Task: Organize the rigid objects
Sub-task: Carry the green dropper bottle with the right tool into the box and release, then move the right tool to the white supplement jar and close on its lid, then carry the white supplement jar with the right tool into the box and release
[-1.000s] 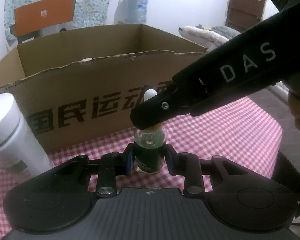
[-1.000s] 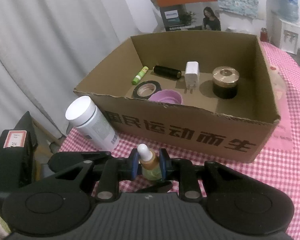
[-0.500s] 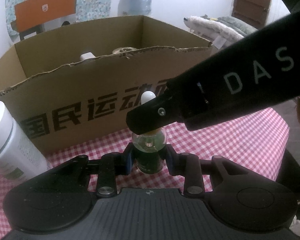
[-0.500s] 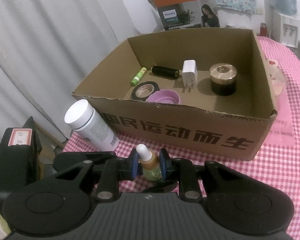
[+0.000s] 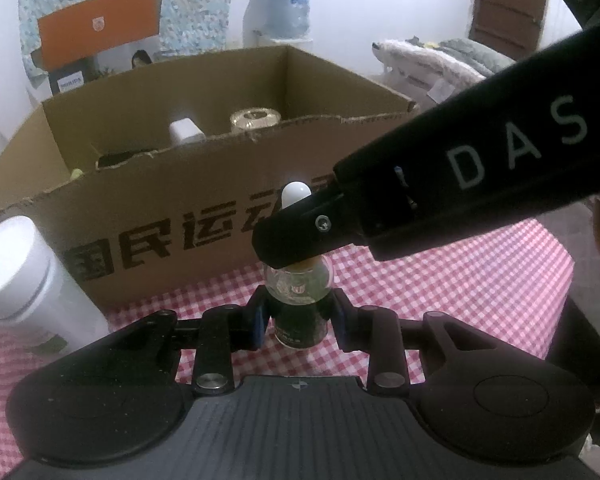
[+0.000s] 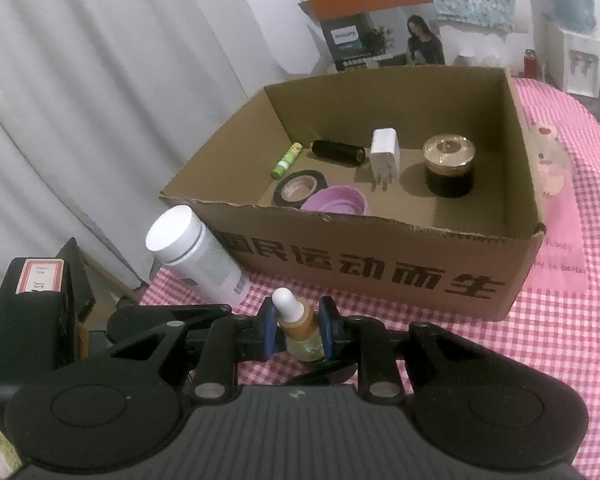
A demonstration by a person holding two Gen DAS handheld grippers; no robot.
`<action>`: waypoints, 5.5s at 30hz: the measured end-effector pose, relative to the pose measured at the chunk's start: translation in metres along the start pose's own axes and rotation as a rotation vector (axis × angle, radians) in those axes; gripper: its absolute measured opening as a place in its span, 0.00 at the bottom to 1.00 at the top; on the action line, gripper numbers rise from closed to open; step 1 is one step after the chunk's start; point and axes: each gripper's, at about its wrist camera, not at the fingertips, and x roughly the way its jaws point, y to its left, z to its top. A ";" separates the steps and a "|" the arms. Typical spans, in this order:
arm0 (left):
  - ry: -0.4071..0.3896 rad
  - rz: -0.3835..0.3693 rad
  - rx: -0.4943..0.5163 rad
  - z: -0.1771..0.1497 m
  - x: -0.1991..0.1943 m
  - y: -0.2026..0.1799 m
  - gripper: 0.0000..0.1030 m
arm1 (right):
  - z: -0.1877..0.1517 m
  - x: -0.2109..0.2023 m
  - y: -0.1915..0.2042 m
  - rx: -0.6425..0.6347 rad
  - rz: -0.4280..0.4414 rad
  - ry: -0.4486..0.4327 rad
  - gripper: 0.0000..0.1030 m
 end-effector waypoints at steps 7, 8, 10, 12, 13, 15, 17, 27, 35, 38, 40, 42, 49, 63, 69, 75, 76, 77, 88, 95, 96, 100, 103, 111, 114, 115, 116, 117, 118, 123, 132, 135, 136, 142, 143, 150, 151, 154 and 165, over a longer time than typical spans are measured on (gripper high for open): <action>-0.035 0.020 0.000 0.001 -0.020 -0.005 0.30 | 0.002 -0.013 0.012 -0.029 0.002 -0.029 0.24; -0.042 0.023 0.001 0.001 -0.023 -0.006 0.30 | 0.003 -0.015 0.014 -0.036 0.002 -0.035 0.24; -0.059 0.028 0.002 0.003 -0.030 -0.007 0.30 | 0.006 -0.020 0.019 -0.050 0.003 -0.048 0.24; -0.076 0.033 0.003 0.008 -0.036 -0.007 0.30 | 0.009 -0.027 0.023 -0.065 0.005 -0.064 0.24; -0.085 0.036 0.005 0.011 -0.040 -0.007 0.30 | 0.012 -0.030 0.025 -0.072 0.005 -0.073 0.24; -0.104 0.039 0.006 0.017 -0.047 -0.007 0.30 | 0.017 -0.037 0.030 -0.090 0.006 -0.094 0.24; -0.119 0.030 -0.006 0.026 -0.054 -0.004 0.30 | 0.024 -0.043 0.033 -0.105 0.009 -0.111 0.24; -0.171 0.016 -0.024 0.079 -0.051 0.012 0.30 | 0.080 -0.056 0.033 -0.173 0.007 -0.165 0.24; -0.062 -0.059 -0.126 0.115 0.005 0.039 0.30 | 0.128 -0.018 -0.010 -0.119 0.017 -0.098 0.24; 0.002 -0.082 -0.170 0.117 0.031 0.046 0.30 | 0.137 0.003 -0.032 -0.076 0.023 -0.051 0.24; 0.035 -0.083 -0.184 0.116 0.042 0.046 0.30 | 0.140 0.017 -0.046 -0.050 0.029 -0.020 0.24; 0.065 -0.082 -0.196 0.116 0.053 0.048 0.30 | 0.138 0.027 -0.056 -0.033 0.032 0.001 0.24; 0.143 -0.073 -0.227 0.119 0.075 0.051 0.31 | 0.129 0.049 -0.076 0.000 0.040 0.049 0.24; 0.133 -0.059 -0.179 0.114 0.072 0.041 0.55 | 0.114 0.060 -0.083 0.012 0.007 0.125 0.32; 0.075 -0.047 -0.154 0.111 0.042 0.033 0.68 | 0.114 0.032 -0.075 0.017 -0.006 0.041 0.54; -0.049 -0.042 -0.095 0.101 -0.019 0.021 0.83 | 0.102 -0.026 -0.063 0.080 0.046 -0.074 0.57; -0.070 -0.042 -0.086 0.097 -0.031 0.020 0.87 | 0.099 -0.036 -0.059 0.086 0.055 -0.096 0.57; -0.092 -0.040 -0.077 0.092 -0.043 0.020 0.89 | 0.095 -0.046 -0.055 0.093 0.065 -0.117 0.58; -0.187 0.120 -0.111 0.030 -0.114 0.053 0.96 | 0.047 -0.058 -0.009 0.165 0.236 -0.149 0.65; -0.157 0.224 -0.172 0.007 -0.094 0.077 0.96 | 0.043 0.003 0.021 0.179 0.246 -0.028 0.65; -0.150 0.236 -0.173 0.003 -0.089 0.079 0.96 | 0.042 0.011 0.024 0.176 0.239 -0.016 0.65; -0.117 0.270 -0.167 -0.006 -0.069 0.087 0.93 | 0.039 0.042 0.037 0.171 0.206 0.026 0.65; -0.101 0.260 -0.177 -0.010 -0.058 0.093 0.91 | 0.038 0.060 0.043 0.167 0.181 0.041 0.65; -0.082 0.239 -0.190 -0.014 -0.043 0.097 0.78 | 0.041 0.085 0.047 0.190 0.171 0.049 0.64; -0.078 0.242 -0.189 -0.015 -0.041 0.097 0.73 | 0.041 0.087 0.047 0.194 0.189 0.041 0.59; -0.077 0.244 -0.189 -0.015 -0.041 0.096 0.69 | 0.041 0.088 0.047 0.195 0.195 0.037 0.57; -0.077 0.244 -0.188 -0.014 -0.041 0.096 0.66 | 0.041 0.088 0.047 0.195 0.198 0.036 0.55; -0.079 0.244 -0.188 -0.014 -0.041 0.096 0.63 | 0.041 0.088 0.048 0.195 0.201 0.035 0.54; -0.080 0.243 -0.190 -0.014 -0.041 0.095 0.60 | 0.041 0.087 0.048 0.194 0.204 0.033 0.53; -0.083 0.244 -0.200 -0.013 -0.042 0.094 0.53 | 0.041 0.087 0.049 0.197 0.217 0.032 0.49; -0.076 0.256 -0.193 -0.012 -0.049 0.087 0.52 | 0.037 0.082 0.052 0.198 0.223 0.029 0.48; -0.086 0.263 -0.186 -0.012 -0.054 0.083 0.52 | 0.035 0.076 0.055 0.191 0.228 0.021 0.48; -0.090 0.267 -0.183 -0.011 -0.057 0.081 0.52 | 0.035 0.073 0.056 0.187 0.229 0.017 0.48; -0.143 0.301 -0.136 -0.002 -0.086 0.065 0.52 | 0.035 0.044 0.068 0.153 0.253 -0.033 0.48; -0.160 0.308 -0.123 0.001 -0.092 0.061 0.52 | 0.036 0.036 0.071 0.140 0.256 -0.050 0.48; -0.265 0.295 -0.029 0.035 -0.122 0.040 0.52 | 0.053 -0.019 0.079 0.076 0.254 -0.174 0.48; -0.277 0.283 -0.018 0.042 -0.123 0.038 0.52 | 0.057 -0.026 0.077 0.076 0.250 -0.188 0.48; -0.308 0.234 0.009 0.066 -0.124 0.030 0.52 | 0.070 -0.048 0.068 0.075 0.230 -0.233 0.48; -0.273 0.027 0.081 0.136 -0.065 -0.006 0.52 | 0.105 -0.096 -0.005 0.155 0.080 -0.298 0.48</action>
